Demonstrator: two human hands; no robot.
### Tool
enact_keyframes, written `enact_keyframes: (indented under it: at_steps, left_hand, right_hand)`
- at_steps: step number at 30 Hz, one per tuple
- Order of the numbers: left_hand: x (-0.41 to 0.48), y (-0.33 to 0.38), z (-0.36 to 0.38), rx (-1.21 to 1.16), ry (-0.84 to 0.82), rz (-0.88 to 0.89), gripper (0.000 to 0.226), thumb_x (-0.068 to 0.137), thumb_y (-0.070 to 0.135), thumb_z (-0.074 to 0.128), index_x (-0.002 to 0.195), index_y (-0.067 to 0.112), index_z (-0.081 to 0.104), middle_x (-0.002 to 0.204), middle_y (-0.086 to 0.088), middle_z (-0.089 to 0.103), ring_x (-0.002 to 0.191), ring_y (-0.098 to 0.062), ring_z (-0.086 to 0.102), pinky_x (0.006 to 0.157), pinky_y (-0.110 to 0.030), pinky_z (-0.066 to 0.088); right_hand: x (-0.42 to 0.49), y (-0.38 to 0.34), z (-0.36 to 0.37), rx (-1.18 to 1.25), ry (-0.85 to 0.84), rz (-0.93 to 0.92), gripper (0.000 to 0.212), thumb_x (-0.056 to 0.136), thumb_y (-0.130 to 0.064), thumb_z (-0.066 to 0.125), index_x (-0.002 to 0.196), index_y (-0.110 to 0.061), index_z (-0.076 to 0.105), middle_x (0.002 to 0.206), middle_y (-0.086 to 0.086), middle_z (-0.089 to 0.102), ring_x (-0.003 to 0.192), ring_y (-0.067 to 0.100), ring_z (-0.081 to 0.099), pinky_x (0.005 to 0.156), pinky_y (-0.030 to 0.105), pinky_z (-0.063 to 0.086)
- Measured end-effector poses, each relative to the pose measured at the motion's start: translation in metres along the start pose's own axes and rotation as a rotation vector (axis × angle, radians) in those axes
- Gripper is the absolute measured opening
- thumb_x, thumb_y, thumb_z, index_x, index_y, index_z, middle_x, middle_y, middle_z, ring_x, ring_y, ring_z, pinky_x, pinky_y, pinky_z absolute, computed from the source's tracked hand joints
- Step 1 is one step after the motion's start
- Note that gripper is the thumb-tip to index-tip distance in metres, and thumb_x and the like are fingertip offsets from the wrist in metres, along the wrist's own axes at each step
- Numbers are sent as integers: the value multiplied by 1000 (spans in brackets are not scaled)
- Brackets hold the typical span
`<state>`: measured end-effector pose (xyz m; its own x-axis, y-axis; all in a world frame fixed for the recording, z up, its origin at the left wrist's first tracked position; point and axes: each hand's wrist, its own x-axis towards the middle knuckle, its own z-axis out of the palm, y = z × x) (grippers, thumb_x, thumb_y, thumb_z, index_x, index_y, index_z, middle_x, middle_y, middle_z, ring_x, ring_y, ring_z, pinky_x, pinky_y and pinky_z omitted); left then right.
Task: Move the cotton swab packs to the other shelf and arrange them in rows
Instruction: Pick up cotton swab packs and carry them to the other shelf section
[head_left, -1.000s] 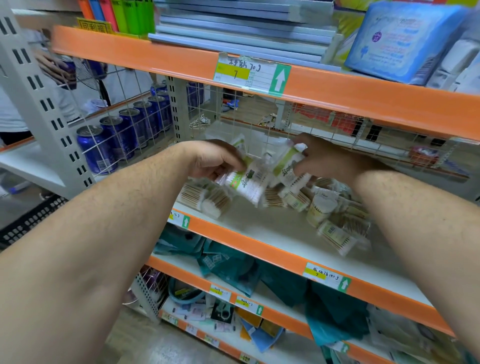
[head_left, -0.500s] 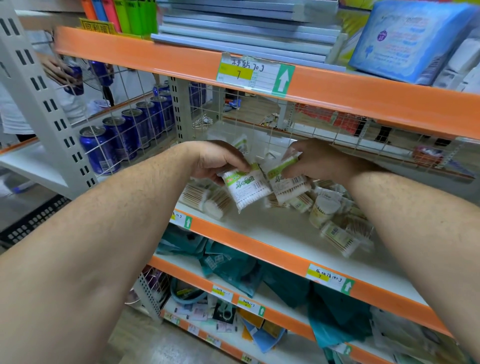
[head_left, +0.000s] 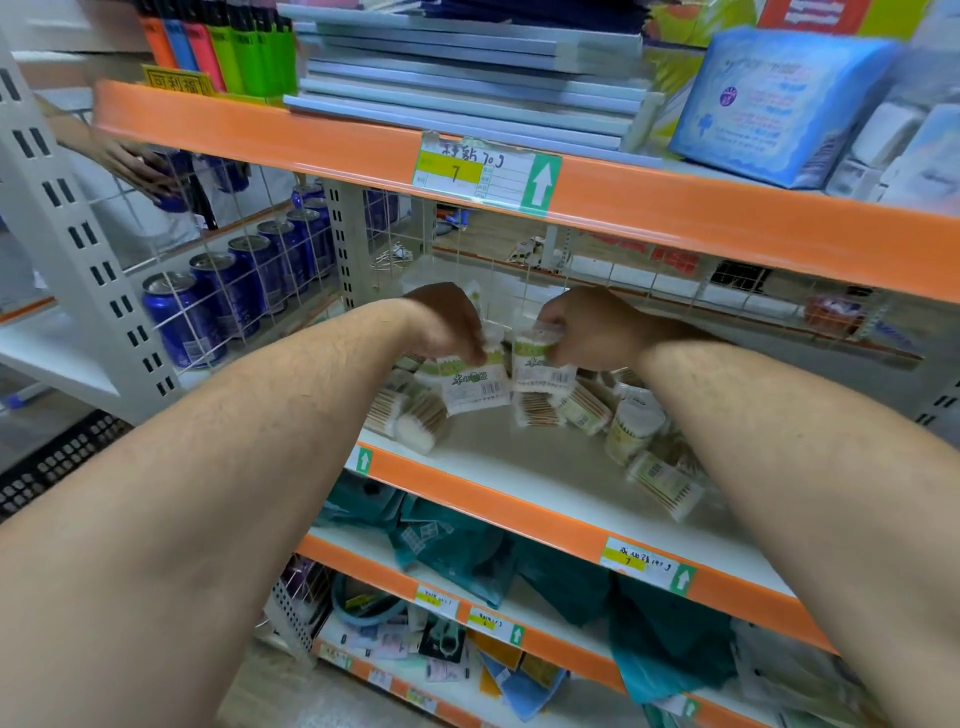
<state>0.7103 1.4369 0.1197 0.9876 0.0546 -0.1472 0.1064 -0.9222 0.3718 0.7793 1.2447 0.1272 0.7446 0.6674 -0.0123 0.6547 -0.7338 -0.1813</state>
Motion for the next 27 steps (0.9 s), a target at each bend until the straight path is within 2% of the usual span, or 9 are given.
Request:
enact_keyframes:
  at_steps: [2, 7, 9, 12, 14, 17, 20, 24, 27]
  left_hand:
    - [4, 4, 2, 58, 34, 17, 20, 82, 34, 78, 99, 25, 73, 96, 7, 70, 83, -11, 63, 87, -27, 49]
    - [14, 19, 17, 157, 66, 113, 11, 84, 30, 76, 91, 23, 72, 85, 7, 67, 74, -8, 58, 74, -24, 43]
    - [20, 30, 28, 192, 44, 160, 11, 84, 30, 75, 91, 22, 72, 85, 6, 66, 75, -10, 58, 73, -24, 44]
    - [24, 55, 47, 214, 1, 230, 17, 85, 30, 74, 98, 19, 73, 95, 3, 66, 87, -15, 61, 78, -24, 47]
    - [25, 78, 59, 247, -9, 277, 16, 85, 31, 75, 96, 21, 70, 90, 5, 63, 89, -16, 60, 73, -23, 43]
    - [22, 122, 73, 243, -18, 333, 17, 81, 32, 77, 95, 24, 71, 84, 8, 60, 81, -12, 57, 69, -24, 39]
    - [12, 179, 82, 247, -38, 398, 14, 80, 34, 78, 89, 28, 69, 93, 4, 65, 81, -13, 58, 68, -24, 41]
    - [-11, 274, 106, 254, -55, 490, 15, 79, 32, 80, 91, 29, 73, 92, 6, 67, 86, -15, 60, 71, -25, 41]
    - [-30, 353, 137, 234, -90, 576, 13, 76, 29, 82, 78, 26, 70, 82, 6, 69, 82, -16, 63, 67, -26, 42]
  right_hand:
    - [-2, -1, 0, -18, -9, 9, 30, 77, -7, 71, 106, -12, 69, 93, -1, 61, 78, 13, 53, 57, 21, 35]
    - [-23, -1, -2, -41, -32, 101, 13, 78, -2, 67, 80, -14, 62, 77, -4, 55, 66, 10, 49, 52, 21, 34]
    - [-38, 4, -1, -27, -39, 157, 27, 79, -2, 67, 69, -23, 53, 72, -9, 50, 64, 5, 45, 52, 19, 31]
    - [-65, 24, 0, -27, -50, 260, 11, 77, -6, 71, 83, -14, 65, 81, 4, 61, 69, 12, 52, 55, 21, 36]
    - [-90, 41, -1, 1, -60, 338, 14, 78, -12, 75, 83, -18, 64, 87, 0, 64, 70, 10, 56, 54, 23, 40]
    - [-132, 69, -7, 8, -64, 420, 16, 80, -18, 76, 78, -21, 61, 82, -3, 61, 68, 8, 55, 53, 24, 42]
    - [-183, 95, -17, -54, -52, 473, 34, 82, -24, 76, 64, -21, 47, 69, -4, 47, 62, 15, 47, 48, 23, 30]
    - [-274, 138, -31, -72, 10, 535, 43, 78, -29, 81, 74, -8, 44, 65, -5, 42, 71, 21, 46, 47, 23, 26]
    - [-356, 176, -45, -66, 32, 611, 44, 77, -27, 82, 61, -17, 42, 61, -4, 42, 61, 19, 42, 48, 27, 30]
